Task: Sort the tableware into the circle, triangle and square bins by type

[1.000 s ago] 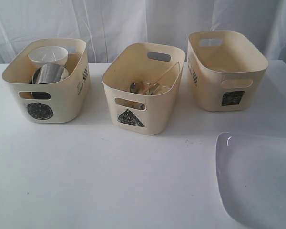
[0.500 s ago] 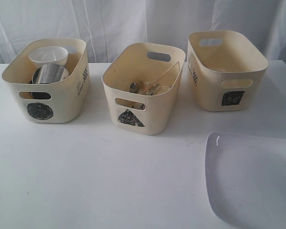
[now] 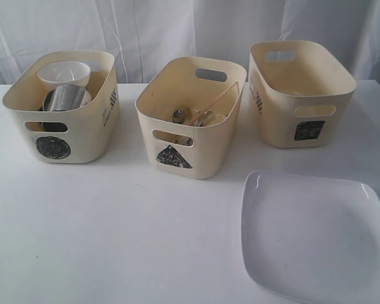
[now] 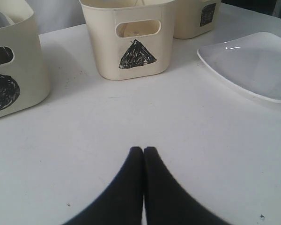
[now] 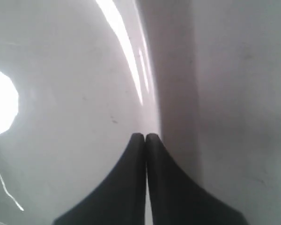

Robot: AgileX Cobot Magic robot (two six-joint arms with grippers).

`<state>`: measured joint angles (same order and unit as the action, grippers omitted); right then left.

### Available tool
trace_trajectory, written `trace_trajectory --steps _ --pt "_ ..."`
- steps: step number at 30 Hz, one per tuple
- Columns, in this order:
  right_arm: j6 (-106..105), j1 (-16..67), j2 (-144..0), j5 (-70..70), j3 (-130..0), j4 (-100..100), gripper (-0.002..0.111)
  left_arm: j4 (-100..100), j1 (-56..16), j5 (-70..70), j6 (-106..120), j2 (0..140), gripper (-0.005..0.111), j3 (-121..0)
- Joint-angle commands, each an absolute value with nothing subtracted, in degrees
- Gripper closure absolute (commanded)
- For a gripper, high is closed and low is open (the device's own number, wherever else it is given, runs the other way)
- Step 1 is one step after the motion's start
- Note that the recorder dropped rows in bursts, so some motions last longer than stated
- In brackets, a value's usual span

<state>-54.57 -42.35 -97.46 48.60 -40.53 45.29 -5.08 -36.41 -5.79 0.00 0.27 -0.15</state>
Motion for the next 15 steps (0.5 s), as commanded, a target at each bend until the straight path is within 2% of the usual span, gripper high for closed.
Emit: trace_trajectory --steps 1,6,12,15 --pt "-55.49 -42.95 -97.52 50.98 -40.64 48.89 0.108 -5.72 -36.71 -5.65 0.0 0.0 0.107 0.0" --pt "-55.49 -42.95 -97.27 52.03 -40.64 49.93 0.108 -5.72 -36.71 -5.65 0.0 0.0 0.107 0.0" --pt "-55.84 -42.95 -88.19 47.68 -40.64 46.17 0.108 -5.72 -36.71 -5.65 0.0 0.0 0.107 0.0" --pt "-58.52 -42.95 -85.1 46.0 -40.64 44.04 0.091 -5.72 -36.71 -5.65 0.0 0.0 0.107 0.0"
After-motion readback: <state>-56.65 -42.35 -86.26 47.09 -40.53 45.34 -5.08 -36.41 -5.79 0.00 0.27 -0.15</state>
